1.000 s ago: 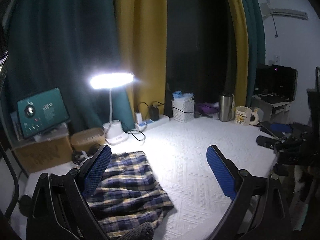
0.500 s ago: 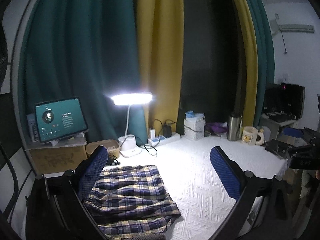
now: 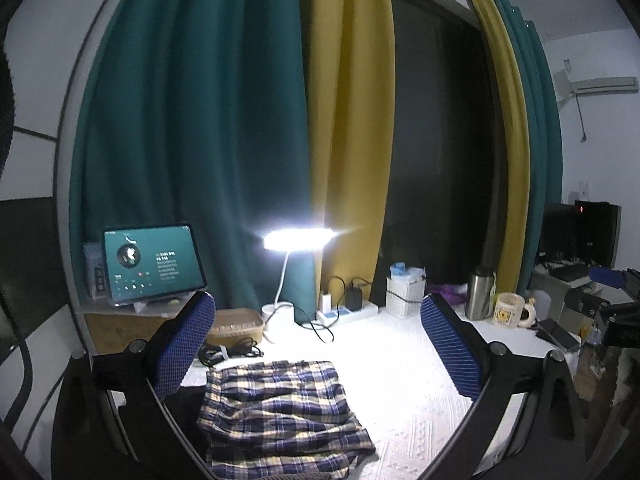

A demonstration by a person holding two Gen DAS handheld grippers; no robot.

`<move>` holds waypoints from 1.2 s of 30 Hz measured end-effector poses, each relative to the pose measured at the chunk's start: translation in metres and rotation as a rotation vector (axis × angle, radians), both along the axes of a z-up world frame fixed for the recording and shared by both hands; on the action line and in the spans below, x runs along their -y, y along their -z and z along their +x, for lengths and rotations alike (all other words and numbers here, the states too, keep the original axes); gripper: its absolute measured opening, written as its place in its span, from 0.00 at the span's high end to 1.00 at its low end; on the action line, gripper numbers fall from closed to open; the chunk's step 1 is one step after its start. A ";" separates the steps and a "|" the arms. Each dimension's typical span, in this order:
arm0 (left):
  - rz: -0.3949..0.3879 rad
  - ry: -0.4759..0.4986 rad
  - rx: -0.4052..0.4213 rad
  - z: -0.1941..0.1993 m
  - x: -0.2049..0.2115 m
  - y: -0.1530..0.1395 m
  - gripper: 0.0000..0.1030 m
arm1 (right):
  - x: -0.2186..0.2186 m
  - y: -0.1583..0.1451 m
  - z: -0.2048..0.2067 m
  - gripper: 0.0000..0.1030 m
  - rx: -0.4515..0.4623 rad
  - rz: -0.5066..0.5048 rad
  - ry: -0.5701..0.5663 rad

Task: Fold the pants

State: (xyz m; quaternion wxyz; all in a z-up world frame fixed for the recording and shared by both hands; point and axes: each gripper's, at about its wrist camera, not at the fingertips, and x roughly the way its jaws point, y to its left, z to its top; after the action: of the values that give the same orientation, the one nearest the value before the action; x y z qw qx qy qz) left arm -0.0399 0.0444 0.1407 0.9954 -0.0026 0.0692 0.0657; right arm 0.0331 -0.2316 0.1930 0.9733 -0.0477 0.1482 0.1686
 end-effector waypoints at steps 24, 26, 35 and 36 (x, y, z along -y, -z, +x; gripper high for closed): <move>-0.015 0.019 -0.033 0.006 0.000 0.007 0.01 | -0.003 0.013 0.014 0.04 -0.044 0.004 0.000; -0.015 0.020 -0.036 0.007 0.000 0.008 0.01 | -0.002 0.014 0.014 0.04 -0.044 0.003 0.002; -0.013 0.022 -0.045 0.008 0.003 0.010 0.01 | 0.000 0.018 0.015 0.04 -0.055 0.004 0.009; -0.013 0.023 -0.046 0.008 0.003 0.010 0.01 | 0.000 0.018 0.015 0.04 -0.056 0.004 0.009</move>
State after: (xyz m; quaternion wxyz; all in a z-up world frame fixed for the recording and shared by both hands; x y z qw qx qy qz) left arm -0.0323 0.0412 0.1303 0.9942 -0.0067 0.0926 0.0538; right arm 0.0484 -0.2318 0.1747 0.9697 -0.0404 0.1751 0.1656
